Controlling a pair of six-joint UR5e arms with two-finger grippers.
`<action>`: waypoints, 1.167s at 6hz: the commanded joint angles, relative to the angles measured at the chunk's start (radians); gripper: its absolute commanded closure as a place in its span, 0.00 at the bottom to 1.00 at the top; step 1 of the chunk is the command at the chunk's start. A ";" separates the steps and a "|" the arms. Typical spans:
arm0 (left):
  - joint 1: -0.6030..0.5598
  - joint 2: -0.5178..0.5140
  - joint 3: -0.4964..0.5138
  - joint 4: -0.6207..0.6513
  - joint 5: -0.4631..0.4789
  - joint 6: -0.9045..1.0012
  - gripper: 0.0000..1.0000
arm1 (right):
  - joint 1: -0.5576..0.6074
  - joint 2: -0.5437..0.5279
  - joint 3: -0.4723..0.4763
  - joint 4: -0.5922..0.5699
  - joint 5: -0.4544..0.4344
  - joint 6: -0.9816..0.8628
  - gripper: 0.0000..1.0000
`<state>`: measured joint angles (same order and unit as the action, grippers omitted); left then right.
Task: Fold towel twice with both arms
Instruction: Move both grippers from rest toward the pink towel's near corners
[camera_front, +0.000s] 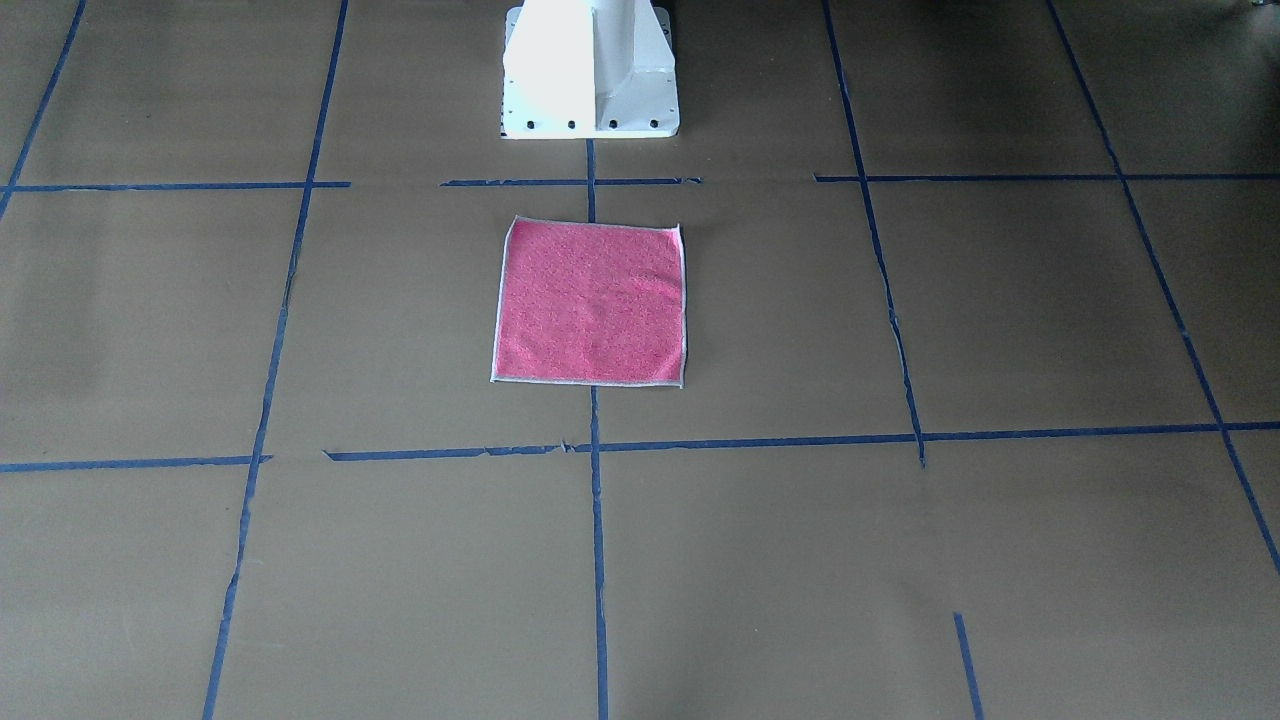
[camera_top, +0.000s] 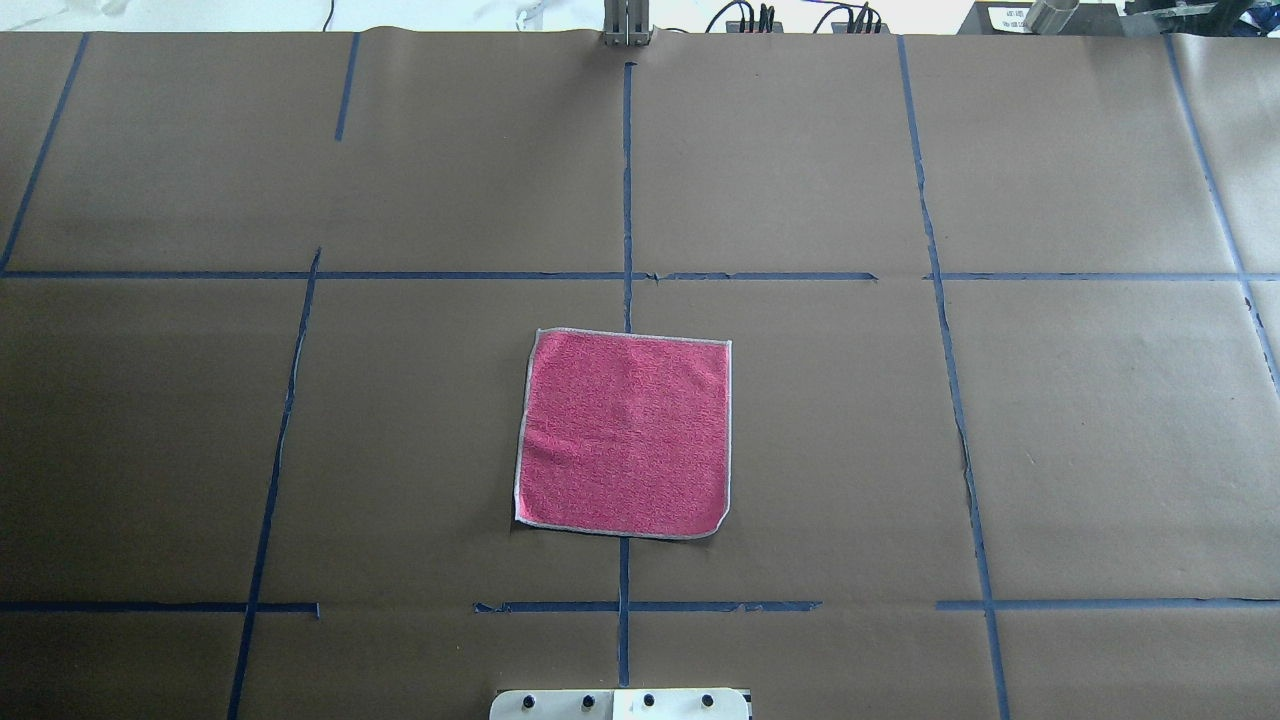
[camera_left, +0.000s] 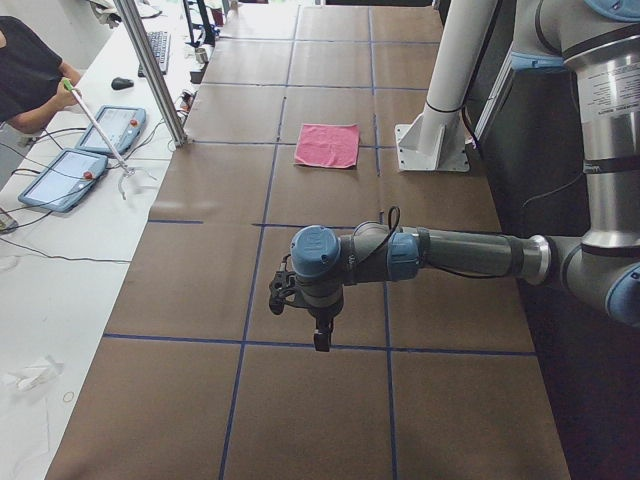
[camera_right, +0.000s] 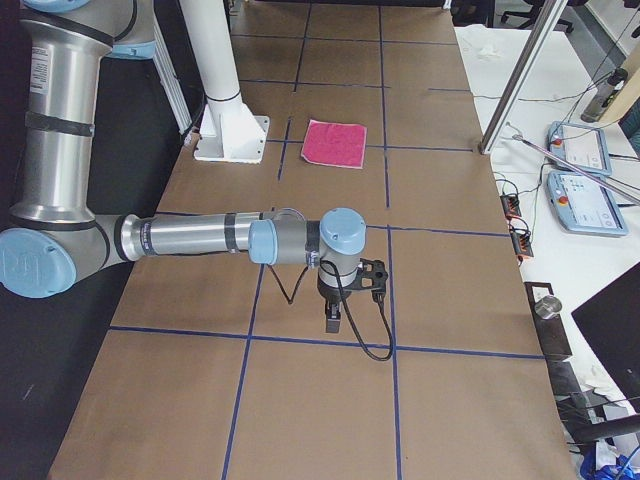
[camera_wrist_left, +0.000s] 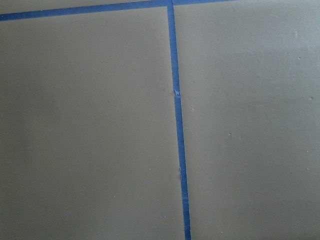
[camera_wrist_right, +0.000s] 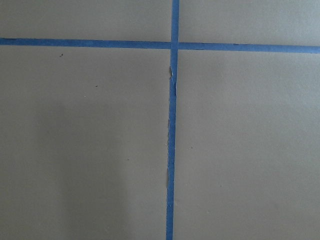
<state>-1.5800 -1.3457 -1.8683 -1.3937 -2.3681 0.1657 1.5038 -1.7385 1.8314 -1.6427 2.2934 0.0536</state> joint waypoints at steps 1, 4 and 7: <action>0.003 -0.007 0.000 0.001 0.004 -0.003 0.00 | 0.001 -0.010 -0.001 0.000 -0.002 0.000 0.00; 0.005 0.002 -0.011 0.001 0.010 0.000 0.00 | 0.001 -0.009 0.002 0.000 0.003 0.011 0.00; 0.009 -0.029 0.056 -0.022 0.004 -0.008 0.00 | 0.001 -0.007 0.022 -0.005 0.015 0.014 0.00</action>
<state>-1.5735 -1.3576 -1.8529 -1.4021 -2.3658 0.1597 1.5048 -1.7448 1.8499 -1.6451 2.3041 0.0670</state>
